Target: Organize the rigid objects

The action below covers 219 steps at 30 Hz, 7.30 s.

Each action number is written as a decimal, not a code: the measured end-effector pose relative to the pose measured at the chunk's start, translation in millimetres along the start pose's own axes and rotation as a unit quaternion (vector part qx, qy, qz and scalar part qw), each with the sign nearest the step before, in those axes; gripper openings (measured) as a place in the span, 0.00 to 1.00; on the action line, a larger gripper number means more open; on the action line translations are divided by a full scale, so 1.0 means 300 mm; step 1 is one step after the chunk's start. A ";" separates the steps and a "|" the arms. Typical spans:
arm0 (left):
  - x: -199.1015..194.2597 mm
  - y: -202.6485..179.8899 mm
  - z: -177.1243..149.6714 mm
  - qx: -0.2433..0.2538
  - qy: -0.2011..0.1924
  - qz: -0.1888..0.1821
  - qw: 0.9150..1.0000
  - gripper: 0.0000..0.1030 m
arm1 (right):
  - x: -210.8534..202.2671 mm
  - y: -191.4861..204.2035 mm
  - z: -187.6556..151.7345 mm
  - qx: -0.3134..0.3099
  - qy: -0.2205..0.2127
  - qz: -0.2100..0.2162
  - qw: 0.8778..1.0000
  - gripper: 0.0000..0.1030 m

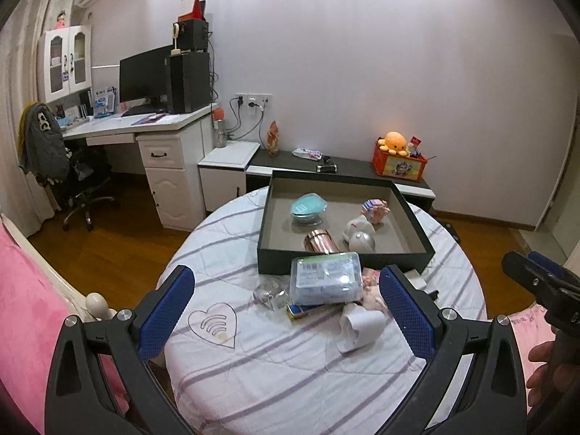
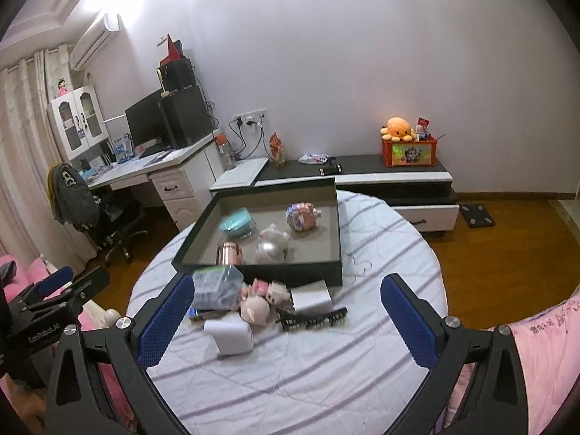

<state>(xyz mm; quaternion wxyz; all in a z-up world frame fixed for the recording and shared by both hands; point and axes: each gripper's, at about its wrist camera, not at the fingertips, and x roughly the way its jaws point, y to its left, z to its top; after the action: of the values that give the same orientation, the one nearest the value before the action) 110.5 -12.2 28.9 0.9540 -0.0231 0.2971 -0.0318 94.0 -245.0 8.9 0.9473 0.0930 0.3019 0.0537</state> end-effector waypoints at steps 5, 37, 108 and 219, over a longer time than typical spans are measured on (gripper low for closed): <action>-0.022 -0.018 -0.008 0.005 -0.003 -0.003 1.000 1.00 | -0.012 0.002 -0.015 0.001 0.001 0.001 1.000 1.00; 0.098 -0.063 -0.116 0.010 0.059 -0.011 0.998 1.00 | 0.089 0.000 -0.080 -0.028 0.063 -0.012 0.998 1.00; 0.393 -0.123 -0.289 -0.026 0.134 -0.074 0.988 0.42 | 0.399 -0.098 -0.182 -0.022 0.141 -0.009 0.990 0.93; -0.013 0.013 0.029 -0.015 -0.029 0.017 0.999 1.00 | 0.012 0.044 0.033 -0.026 -0.009 0.012 1.000 1.00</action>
<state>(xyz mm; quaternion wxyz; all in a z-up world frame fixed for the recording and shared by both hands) 112.3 -8.0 38.1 0.9621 -0.0336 0.2706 -0.0100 102.1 -232.9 17.5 0.9512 0.0728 0.2910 0.0723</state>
